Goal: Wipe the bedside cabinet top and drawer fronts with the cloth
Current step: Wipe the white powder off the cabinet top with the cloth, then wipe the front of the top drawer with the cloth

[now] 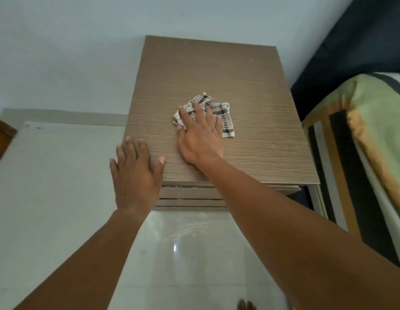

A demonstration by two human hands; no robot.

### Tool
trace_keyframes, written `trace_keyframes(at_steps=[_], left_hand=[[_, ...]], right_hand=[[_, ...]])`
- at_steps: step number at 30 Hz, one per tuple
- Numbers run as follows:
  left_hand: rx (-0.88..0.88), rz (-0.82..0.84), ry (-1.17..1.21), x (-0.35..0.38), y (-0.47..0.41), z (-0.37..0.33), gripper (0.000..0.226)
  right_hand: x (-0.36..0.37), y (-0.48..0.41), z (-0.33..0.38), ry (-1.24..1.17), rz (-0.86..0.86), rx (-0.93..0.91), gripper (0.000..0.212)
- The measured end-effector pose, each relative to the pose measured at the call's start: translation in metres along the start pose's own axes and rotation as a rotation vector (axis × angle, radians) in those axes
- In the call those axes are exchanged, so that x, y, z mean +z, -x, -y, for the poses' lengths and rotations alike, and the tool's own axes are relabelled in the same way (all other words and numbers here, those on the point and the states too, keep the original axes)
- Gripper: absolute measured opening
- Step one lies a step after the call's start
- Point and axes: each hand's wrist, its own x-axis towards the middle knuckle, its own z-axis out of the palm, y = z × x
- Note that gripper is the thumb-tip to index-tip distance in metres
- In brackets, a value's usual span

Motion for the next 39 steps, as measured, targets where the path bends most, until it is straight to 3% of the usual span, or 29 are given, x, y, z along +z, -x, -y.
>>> trace_keyframes(at_steps=[3,6,8,10,11,13,15,17,20,25,31,39], left_hand=[[-0.151,-0.123,0.216,0.002,0.009,0.012,0.047],[-0.436,-0.275,0.532,-0.004,0.018,0.023,0.036],[-0.593,-0.270,0.895,-0.012,0.020,0.032,0.031],[-0.658,-0.187,1.331,-0.021,0.022,0.038,0.031],[-0.660,-0.147,1.423,-0.023,0.025,0.040,0.032],[-0.603,-0.122,1.203,-0.025,0.030,0.041,0.032],[-0.476,-0.165,0.687,-0.022,0.037,0.037,0.031],[-0.215,-0.169,0.254,-0.017,0.043,0.026,0.034],[0.083,-0.071,-0.039,-0.004,0.049,0.002,0.041],[0.132,-0.093,-0.140,0.013,0.061,-0.031,0.044],[0.026,-0.141,-0.064,0.033,0.068,-0.038,0.052],[-0.024,-0.269,0.010,0.059,0.072,-0.037,0.051]], right_hand=[[0.017,0.005,0.044,0.036,0.069,-0.280,0.052],[0.028,0.018,0.068,0.095,0.137,-0.546,0.051],[0.030,0.031,0.072,0.129,0.160,-0.678,0.051],[0.031,0.052,0.066,0.137,0.161,-0.727,0.052],[0.032,0.062,0.061,0.143,0.149,-0.726,0.053],[0.030,0.076,0.045,0.167,0.122,-0.697,0.055],[0.024,0.082,0.025,0.176,0.081,-0.621,0.054],[0.018,0.089,0.000,0.169,0.029,-0.505,0.053],[0.013,0.105,-0.042,0.208,-0.062,-0.332,0.052],[0.004,0.125,-0.103,0.254,-0.181,-0.139,0.057],[0.000,0.143,-0.157,0.214,-0.379,0.054,0.057],[0.022,0.147,-0.178,-0.064,-0.766,0.475,0.051]])
